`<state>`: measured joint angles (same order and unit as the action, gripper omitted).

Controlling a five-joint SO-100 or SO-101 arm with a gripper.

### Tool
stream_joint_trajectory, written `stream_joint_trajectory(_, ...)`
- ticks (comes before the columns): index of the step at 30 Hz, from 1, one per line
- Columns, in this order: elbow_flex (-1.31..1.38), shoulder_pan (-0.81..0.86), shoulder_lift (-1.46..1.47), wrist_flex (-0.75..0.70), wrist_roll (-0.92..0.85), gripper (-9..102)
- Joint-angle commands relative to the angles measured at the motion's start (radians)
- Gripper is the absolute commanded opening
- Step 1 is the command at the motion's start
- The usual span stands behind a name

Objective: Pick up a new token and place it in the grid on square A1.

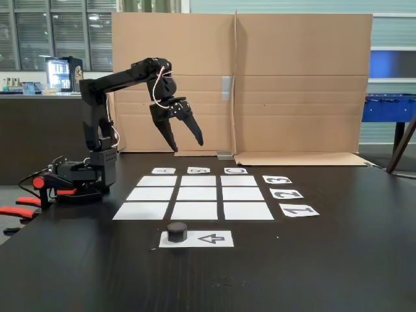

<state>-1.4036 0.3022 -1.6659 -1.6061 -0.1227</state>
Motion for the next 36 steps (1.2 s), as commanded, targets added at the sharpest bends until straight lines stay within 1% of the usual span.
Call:
stream_joint_trajectory(1,0.037,0.046,-0.034,-0.009,-0.002,30)
stream_joint_trajectory(10,0.029,0.179,0.046,-0.002,-0.048,31)
stream_joint_trajectory(19,0.031,0.264,0.15,0.005,-0.115,31)
stream_joint_trajectory(36,0.058,0.439,0.239,0.057,-0.196,31)
